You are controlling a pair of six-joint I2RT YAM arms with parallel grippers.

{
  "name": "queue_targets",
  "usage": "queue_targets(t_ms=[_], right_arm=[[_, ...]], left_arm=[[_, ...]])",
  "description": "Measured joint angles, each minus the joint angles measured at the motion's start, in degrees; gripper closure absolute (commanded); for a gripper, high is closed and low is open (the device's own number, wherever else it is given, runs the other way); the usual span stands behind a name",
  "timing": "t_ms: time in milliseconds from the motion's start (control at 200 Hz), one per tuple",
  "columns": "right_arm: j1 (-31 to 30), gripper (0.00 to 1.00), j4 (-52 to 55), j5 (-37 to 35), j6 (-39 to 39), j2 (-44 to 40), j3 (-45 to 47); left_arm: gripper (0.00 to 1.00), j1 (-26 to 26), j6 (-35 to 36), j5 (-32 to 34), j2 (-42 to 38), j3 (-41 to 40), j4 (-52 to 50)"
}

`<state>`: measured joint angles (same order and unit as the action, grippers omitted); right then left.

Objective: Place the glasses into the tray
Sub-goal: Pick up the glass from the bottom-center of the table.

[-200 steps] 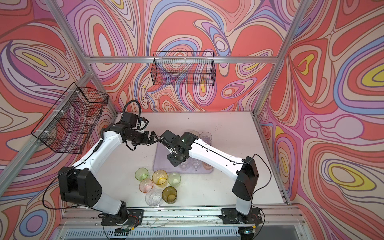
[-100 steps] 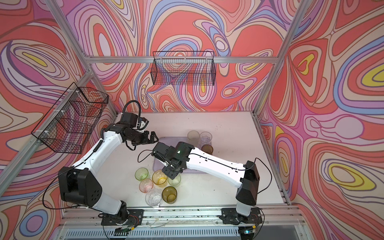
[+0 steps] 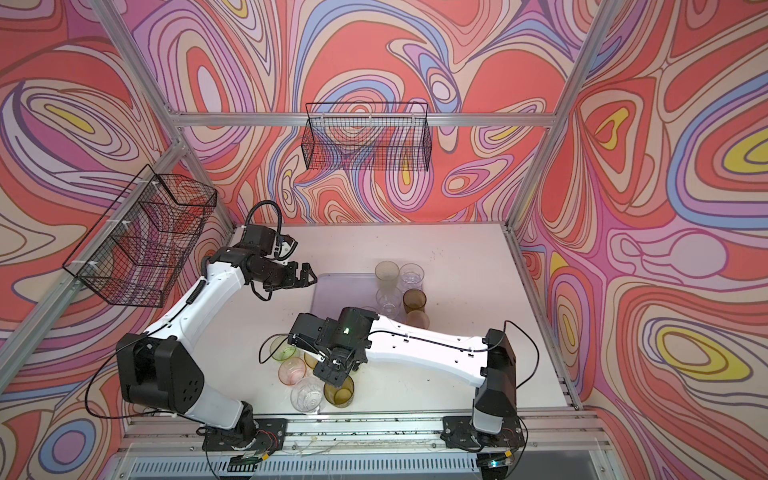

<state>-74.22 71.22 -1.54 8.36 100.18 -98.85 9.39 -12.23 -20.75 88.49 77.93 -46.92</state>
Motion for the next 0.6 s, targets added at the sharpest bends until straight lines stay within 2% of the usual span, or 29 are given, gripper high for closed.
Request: queue_targets(t_ms=[601], right_arm=[[-6.0,0.58,-2.3,2.5,1.9,0.1,4.6]], left_arm=[[0.00,0.0,0.0,0.1,0.0,0.0,0.0]])
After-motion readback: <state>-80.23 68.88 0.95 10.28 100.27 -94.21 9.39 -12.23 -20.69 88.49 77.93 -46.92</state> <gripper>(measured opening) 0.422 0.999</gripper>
